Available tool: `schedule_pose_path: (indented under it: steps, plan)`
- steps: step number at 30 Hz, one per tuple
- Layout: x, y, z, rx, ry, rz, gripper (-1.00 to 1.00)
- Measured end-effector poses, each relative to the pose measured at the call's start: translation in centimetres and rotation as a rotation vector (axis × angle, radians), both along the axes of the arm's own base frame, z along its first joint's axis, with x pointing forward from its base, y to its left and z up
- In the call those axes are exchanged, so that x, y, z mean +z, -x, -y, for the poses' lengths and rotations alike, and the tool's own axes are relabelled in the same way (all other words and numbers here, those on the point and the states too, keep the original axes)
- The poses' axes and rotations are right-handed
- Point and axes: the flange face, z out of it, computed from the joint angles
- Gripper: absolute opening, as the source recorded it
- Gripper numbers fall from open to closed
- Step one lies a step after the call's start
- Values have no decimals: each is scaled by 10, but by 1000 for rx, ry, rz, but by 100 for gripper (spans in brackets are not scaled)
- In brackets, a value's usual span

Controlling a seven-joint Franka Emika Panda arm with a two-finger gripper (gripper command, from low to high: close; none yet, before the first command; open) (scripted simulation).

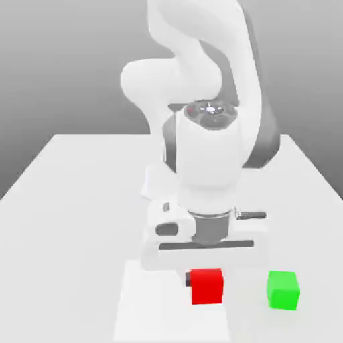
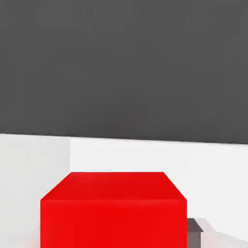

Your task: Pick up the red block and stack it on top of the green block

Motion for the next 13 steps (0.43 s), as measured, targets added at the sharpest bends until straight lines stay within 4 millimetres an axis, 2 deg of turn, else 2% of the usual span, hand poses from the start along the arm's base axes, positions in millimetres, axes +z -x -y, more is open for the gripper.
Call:
schedule_pose_path:
  steps: [3,4,6,9,10,13]
  plan:
    - [10,34,-74,68,6,1,-100]
    - [12,44,-91,82,9,2,-100]
    - [-2,47,-96,70,12,4,-100]
    - [-36,48,-97,66,13,4,-100]
    - [-45,49,-97,67,13,4,100]
    - [-45,49,-97,67,13,4,100]
